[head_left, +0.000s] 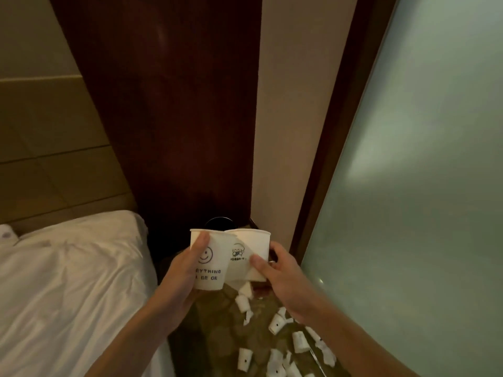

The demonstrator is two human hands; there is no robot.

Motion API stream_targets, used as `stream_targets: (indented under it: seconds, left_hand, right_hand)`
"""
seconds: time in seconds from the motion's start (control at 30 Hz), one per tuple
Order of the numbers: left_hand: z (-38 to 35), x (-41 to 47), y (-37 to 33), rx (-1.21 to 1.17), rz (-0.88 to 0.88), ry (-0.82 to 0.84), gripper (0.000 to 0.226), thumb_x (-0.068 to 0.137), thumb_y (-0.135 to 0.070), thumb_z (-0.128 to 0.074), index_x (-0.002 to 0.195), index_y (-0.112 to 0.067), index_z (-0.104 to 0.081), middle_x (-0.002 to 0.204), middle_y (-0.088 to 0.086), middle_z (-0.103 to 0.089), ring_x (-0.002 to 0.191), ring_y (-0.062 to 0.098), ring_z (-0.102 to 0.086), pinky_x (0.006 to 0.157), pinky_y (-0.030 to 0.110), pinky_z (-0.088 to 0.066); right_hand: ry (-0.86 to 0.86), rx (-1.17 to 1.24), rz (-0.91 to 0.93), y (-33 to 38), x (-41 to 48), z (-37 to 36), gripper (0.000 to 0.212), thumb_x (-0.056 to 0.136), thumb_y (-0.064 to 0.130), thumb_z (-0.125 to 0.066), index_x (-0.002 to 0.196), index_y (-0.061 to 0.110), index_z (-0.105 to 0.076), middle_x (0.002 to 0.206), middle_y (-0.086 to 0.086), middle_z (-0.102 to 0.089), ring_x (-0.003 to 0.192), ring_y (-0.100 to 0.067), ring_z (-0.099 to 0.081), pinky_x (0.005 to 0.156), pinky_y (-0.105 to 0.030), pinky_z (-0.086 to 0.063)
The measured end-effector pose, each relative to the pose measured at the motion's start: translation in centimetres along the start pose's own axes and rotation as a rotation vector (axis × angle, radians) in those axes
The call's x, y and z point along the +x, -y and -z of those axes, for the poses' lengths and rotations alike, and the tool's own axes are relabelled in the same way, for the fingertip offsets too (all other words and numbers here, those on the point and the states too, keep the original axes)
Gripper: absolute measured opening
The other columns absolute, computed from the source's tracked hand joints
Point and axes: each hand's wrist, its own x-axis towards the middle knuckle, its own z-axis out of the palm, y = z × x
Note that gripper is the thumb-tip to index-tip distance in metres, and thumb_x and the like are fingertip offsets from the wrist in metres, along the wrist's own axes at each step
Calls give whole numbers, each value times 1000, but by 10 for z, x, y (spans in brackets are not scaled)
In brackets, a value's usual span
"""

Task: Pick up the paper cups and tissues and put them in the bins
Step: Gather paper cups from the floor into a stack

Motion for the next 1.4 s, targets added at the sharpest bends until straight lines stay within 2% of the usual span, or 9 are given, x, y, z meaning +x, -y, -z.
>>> stream_targets:
  seconds: [0.3,0.4,0.6,0.7,0.8,0.93,1.13,1.27,1.4]
  left_hand:
    - [41,149,-39,49,77,167,69,61,-73,-59,109,-24,-71,96,6,-77,83,23,-75,56,27,-57]
    - [65,203,-31,71,112,170,71,64,-77,-58,115,-28,-70,104,5,-76,91,23,-74,64,29,-58]
    - [110,320,-18,142,278,147,63,79,-68,-52,123,-25,-66,110,3,-74,101,22,-71,84,39,-56]
    - [128,371,-14,188,406,149,60,83,-65,-49,125,-25,-65,112,4,-74,106,23,-69,94,41,-54]
    - [144,422,-18,222,474,129,64,79,-65,-51,122,-21,-66,109,6,-74,104,25,-69,86,36,-55]
    - [163,483,-25,243,568,109,62,76,-69,-54,113,-23,-72,105,8,-74,102,27,-68,82,36,-54]
    - [186,601,-4,289,723,199,53,77,-73,-56,106,-33,-75,109,8,-74,107,30,-67,93,45,-52]
    - [188,700,29,324,837,185,68,67,-72,-64,115,-24,-68,108,11,-74,105,32,-68,93,55,-53]
    - [186,793,79,399,935,153,60,86,-63,-56,126,-20,-59,118,13,-67,108,33,-63,84,49,-56]
  right_hand:
    - [-189,59,-49,18,129,-24,28,97,24,-58,123,28,-51,116,-4,-68,102,-23,-69,76,-38,-60]
    - [-203,60,-96,5,189,-30,23,97,26,-58,119,29,-51,118,-4,-67,104,-21,-68,84,-42,-59]
    - [-301,44,-206,-40,315,-41,27,94,28,-63,113,26,-43,112,-7,-66,96,-19,-70,77,-40,-61]
    - [-400,-3,-271,-66,366,-53,22,93,34,-63,102,34,-43,108,0,-65,89,-8,-69,64,-21,-57]
    - [-420,-65,-330,-82,417,-59,20,92,44,-61,102,35,-46,110,6,-62,91,-2,-63,58,-12,-51]
    - [-400,-26,-442,-80,475,-65,30,89,44,-65,108,39,-42,110,8,-61,98,-10,-64,78,-32,-60]
    - [-500,82,-497,-87,564,-65,36,90,16,-66,103,39,-41,104,13,-52,94,-11,-61,58,-17,-55]
    - [-693,176,-517,-117,638,-63,30,91,3,-62,107,23,-46,105,-3,-57,81,-10,-64,59,-29,-59]
    - [-864,418,-591,-170,714,-55,33,89,6,-66,114,20,-49,107,-3,-56,86,-16,-66,61,-28,-59]
